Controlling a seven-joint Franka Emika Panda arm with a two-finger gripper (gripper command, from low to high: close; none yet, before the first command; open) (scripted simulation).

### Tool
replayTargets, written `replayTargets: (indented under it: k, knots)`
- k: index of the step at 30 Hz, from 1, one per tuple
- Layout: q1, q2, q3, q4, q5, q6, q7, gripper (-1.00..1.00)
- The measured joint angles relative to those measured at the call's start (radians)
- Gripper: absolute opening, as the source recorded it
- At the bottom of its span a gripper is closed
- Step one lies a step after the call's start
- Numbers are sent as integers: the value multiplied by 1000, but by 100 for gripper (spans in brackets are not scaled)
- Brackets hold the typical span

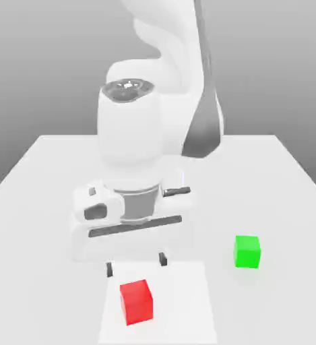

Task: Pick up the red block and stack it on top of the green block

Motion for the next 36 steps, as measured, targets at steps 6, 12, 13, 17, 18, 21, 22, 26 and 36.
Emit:
replayTargets:
  k: [6,12,13,17,18,21,22,26,36]
  knots:
    - [-37,143,46,18,45,117,-36,-100]
    - [-36,128,44,16,37,104,-31,-100]
    - [-31,98,37,11,24,79,-22,-100]
    - [-10,-40,31,-19,-20,-28,4,-100]
    - [22,-74,62,-44,-16,-39,-15,-100]
    - [184,-181,145,-128,4,-62,-86,-100]
    - [237,-217,165,-157,7,-69,-108,-100]
    - [378,-360,271,-274,11,-92,-190,-100]
    - [392,-143,294,-292,-87,143,-141,100]
